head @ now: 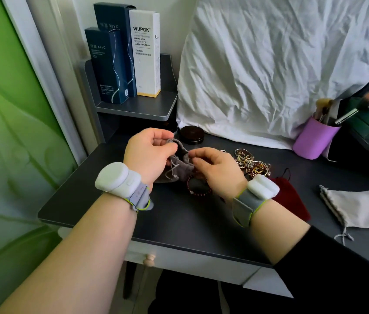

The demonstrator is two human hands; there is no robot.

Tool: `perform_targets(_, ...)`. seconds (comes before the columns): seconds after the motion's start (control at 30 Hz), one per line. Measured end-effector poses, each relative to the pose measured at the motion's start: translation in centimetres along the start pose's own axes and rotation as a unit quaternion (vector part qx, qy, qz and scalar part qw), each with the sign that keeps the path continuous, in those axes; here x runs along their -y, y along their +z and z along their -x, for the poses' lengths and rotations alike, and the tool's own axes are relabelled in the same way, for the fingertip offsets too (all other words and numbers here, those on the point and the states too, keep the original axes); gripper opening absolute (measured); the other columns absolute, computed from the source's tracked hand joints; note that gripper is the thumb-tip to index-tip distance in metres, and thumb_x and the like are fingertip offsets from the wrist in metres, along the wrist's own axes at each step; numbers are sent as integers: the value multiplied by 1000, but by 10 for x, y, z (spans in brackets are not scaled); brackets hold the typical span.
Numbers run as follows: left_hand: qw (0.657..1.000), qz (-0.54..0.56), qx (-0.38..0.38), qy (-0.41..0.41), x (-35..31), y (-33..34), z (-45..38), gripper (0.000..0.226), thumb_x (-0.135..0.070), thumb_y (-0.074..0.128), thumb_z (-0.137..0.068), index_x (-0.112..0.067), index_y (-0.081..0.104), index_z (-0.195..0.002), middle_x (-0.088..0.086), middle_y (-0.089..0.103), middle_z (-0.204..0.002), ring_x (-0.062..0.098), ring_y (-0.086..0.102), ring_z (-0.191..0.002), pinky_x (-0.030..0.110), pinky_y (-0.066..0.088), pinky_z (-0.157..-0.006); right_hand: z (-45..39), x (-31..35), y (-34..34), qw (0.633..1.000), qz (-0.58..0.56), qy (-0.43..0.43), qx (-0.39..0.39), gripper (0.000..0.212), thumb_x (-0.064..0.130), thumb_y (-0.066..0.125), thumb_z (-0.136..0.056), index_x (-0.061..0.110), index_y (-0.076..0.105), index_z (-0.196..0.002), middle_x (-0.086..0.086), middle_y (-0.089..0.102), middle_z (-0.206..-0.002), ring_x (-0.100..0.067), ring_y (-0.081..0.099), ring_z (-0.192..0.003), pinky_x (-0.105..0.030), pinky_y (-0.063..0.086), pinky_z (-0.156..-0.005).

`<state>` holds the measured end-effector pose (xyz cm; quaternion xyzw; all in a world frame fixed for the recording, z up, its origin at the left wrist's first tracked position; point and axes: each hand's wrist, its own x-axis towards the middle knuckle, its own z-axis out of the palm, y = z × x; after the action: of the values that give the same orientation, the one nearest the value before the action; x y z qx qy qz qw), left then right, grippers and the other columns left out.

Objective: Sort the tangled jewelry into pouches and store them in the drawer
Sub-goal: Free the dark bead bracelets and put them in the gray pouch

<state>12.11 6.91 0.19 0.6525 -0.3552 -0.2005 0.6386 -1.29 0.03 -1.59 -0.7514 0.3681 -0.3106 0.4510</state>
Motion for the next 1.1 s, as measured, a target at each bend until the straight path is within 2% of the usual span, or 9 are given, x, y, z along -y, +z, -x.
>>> perform_targets(0.07, 1000, -5, -13, 9, 0, -3, -1, 26, -2, 68, -76, -28, 65, -81, -4, 63, -71, 8, 58, -62, 19, 47, -53, 4, -5, -3, 989, 135, -55, 6, 23, 14, 54, -91, 22, 67, -108, 8, 68, -97, -6, 61, -91, -25, 44, -87)
perform_targets(0.13, 1000, -9, -13, 13, 0, -4, -1, 27, -3, 68, -75, -29, 65, -81, -3, 63, -72, 10, 59, -64, 22, 48, -55, 7, -9, -8, 964, 244, -98, 44, 30, 13, 50, -92, 19, 62, -119, 0, 63, -118, -15, 54, -114, -26, 36, -101)
perform_targets(0.2, 1000, -11, -3, 13, 0, -3, -1, 27, -2, 67, -75, -28, 65, -82, -1, 63, -74, 14, 61, -67, 25, 50, -56, 11, -14, -11, 934, 325, -117, 95, 36, 14, 47, -93, 17, 55, -128, -2, 56, -131, -19, 44, -126, -24, 28, -107)
perform_targets(0.37, 1000, -20, 24, 3, 4, 3, 5, 26, -1, 68, -76, -26, 64, -83, -1, 63, -74, 14, 61, -65, 23, 49, -52, 23, -26, -20, 912, 373, -114, 128, 41, 16, 43, -96, 19, 47, -136, 3, 40, -147, -14, 28, -139, -23, 17, -113)
perform_targets(0.47, 998, -38, 50, -2, 6, 6, 9, 25, -3, 69, -77, -26, 65, -82, -3, 63, -72, 12, 61, -64, 22, 49, -51, 28, -29, -28, 905, 391, -112, 125, 40, 17, 44, -96, 20, 46, -136, 5, 39, -148, -12, 27, -139, -23, 18, -114)
perform_targets(0.6, 994, -83, 70, 11, 9, 9, 14, 18, -9, 70, -77, -25, 71, -86, -5, 66, -73, 12, 62, -68, 30, 53, -64, 35, -33, -40, 898, 407, -111, 125, 40, 17, 43, -96, 19, 46, -136, 6, 38, -149, -10, 25, -140, -18, 13, -111)
perform_targets(0.77, 986, -136, 96, 33, 11, 14, 24, 17, -14, 71, -77, -27, 75, -88, -10, 69, -74, -1, 60, -64, 18, 48, -64, 43, -27, -36, 926, 345, -116, 97, 41, 15, 47, -94, 18, 48, -135, 3, 44, -145, -12, 33, -137, -18, 18, -111)
perform_targets(0.97, 978, -169, 113, 54, 15, 13, 30, 22, -8, 70, -77, -28, 74, -85, -14, 65, -67, -6, 55, -55, 7, 44, -59, 45, -15, -10, 961, 252, -108, 31, 40, 16, 56, -88, 17, 51, -127, -4, 59, -121, -20, 53, -112, -21, 33, -94)
perform_targets(1.1, 977, -165, 125, 50, 16, 6, 31, 32, -5, 69, -75, -34, 67, -88, -10, 65, -77, 5, 57, -64, 22, 52, -70, 42, -12, 2, 989, 140, -47, 4, 32, 15, 62, -84, 20, 49, -113, 5, 64, -104, -14, 62, -91, -34, 49, -86)
